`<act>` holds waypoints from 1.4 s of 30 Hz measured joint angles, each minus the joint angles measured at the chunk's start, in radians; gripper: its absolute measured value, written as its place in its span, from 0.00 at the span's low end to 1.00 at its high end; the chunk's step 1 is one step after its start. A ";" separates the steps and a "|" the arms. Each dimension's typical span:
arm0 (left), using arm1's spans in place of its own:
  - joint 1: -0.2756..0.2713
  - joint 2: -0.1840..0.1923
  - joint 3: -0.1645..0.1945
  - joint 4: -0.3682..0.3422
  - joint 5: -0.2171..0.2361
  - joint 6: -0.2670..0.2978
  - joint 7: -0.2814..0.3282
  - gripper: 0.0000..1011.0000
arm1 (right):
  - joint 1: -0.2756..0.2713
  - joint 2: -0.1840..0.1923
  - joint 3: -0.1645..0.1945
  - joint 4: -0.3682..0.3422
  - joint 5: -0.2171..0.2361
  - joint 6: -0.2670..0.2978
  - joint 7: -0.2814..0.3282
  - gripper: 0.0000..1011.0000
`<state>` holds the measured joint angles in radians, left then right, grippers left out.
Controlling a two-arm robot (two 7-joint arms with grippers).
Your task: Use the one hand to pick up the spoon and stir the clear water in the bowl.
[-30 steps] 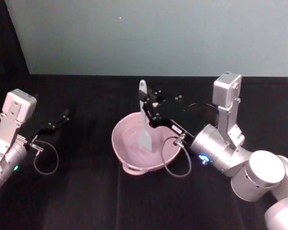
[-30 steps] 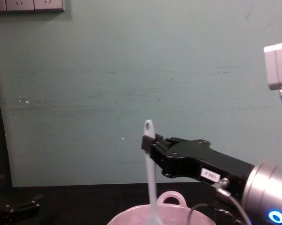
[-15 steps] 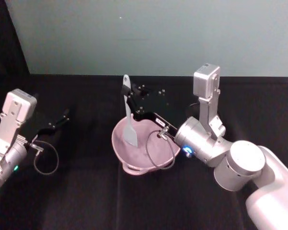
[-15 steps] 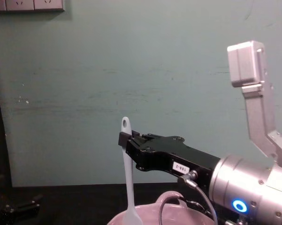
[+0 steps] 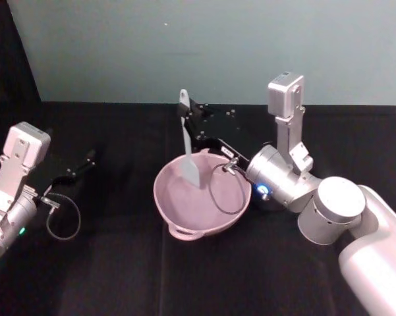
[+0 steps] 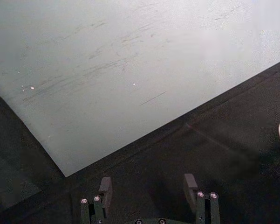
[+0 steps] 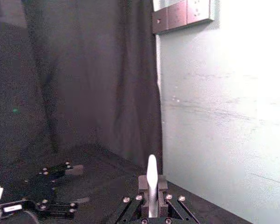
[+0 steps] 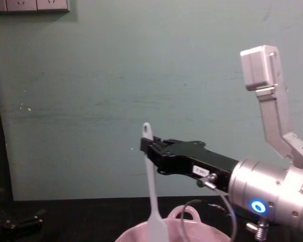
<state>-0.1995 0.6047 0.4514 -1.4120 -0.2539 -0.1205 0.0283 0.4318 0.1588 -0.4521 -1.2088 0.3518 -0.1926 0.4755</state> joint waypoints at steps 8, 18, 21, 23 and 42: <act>0.000 0.000 0.000 0.000 0.000 0.000 0.000 1.00 | -0.026 0.043 0.032 -0.037 0.003 0.004 -0.002 0.11; 0.000 0.000 0.000 0.000 0.000 0.000 0.000 1.00 | -0.094 0.104 0.058 -0.128 0.014 0.015 0.002 0.11; 0.000 0.000 0.000 0.000 0.000 0.000 0.000 1.00 | -0.116 0.116 0.059 -0.156 0.020 0.019 0.005 0.11; 0.000 0.000 0.000 0.000 0.000 0.000 0.000 1.00 | -0.129 0.120 0.058 -0.174 0.025 0.022 0.008 0.11; 0.000 0.000 0.000 0.000 0.000 0.000 0.000 1.00 | -0.146 0.078 -0.019 -0.195 0.025 0.028 0.026 0.11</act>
<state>-0.1996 0.6047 0.4514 -1.4120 -0.2539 -0.1205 0.0283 0.2858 0.2372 -0.4712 -1.4034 0.3772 -0.1646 0.5018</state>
